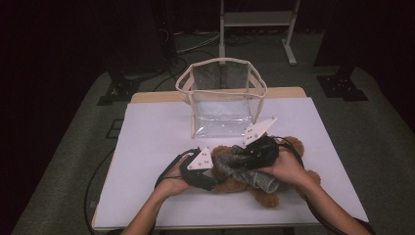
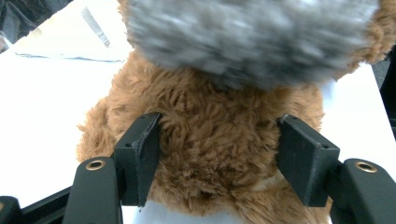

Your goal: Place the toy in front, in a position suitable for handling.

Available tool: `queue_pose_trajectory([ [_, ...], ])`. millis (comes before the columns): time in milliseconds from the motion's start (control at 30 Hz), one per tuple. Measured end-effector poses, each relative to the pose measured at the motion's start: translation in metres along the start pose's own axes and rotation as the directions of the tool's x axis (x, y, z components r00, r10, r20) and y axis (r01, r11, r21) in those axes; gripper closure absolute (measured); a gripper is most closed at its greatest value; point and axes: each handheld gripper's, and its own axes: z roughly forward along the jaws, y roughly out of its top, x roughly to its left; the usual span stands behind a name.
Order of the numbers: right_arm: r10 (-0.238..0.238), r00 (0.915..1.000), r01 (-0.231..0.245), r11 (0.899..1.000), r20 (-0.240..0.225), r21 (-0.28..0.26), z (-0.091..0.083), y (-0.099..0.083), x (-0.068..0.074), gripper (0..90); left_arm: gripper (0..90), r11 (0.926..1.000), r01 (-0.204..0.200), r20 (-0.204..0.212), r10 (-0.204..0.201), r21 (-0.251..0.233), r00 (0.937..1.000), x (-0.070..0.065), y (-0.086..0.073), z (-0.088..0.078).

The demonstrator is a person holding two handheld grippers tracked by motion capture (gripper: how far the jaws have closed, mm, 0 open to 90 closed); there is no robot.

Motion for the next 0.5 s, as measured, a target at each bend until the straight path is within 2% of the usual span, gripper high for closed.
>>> queue_pose_trajectory([
  [100,-0.006,1.0000,0.006,1.000,0.000,-0.005,-0.001,-0.004,0.002,77.3,34.0,1.0000,0.009,0.005,-0.009,-0.002,1.0000,0.000,0.000,0.000],
  [200,0.003,0.9999,-0.003,1.000,0.010,-0.015,-0.006,-0.004,-0.002,77.3,34.1,1.0000,-0.002,0.026,0.002,0.006,0.9997,-0.001,0.000,-0.001],
  [333,0.015,0.9986,-0.013,0.999,0.051,-0.033,-0.016,-0.003,-0.007,77.3,34.1,0.9994,-0.028,0.064,0.026,0.021,0.9976,-0.002,-0.001,-0.002],
  [433,0.029,0.9976,-0.027,0.999,0.062,-0.032,-0.020,-0.008,-0.011,77.3,33.9,0.9994,-0.031,0.061,0.030,0.017,0.9977,-0.001,0.000,-0.004],
  [500,0.038,0.9980,-0.037,0.999,0.050,-0.035,-0.017,-0.013,-0.010,77.3,32.8,0.9998,-0.019,0.055,0.019,-0.006,0.9983,0.000,0.002,-0.006],
])
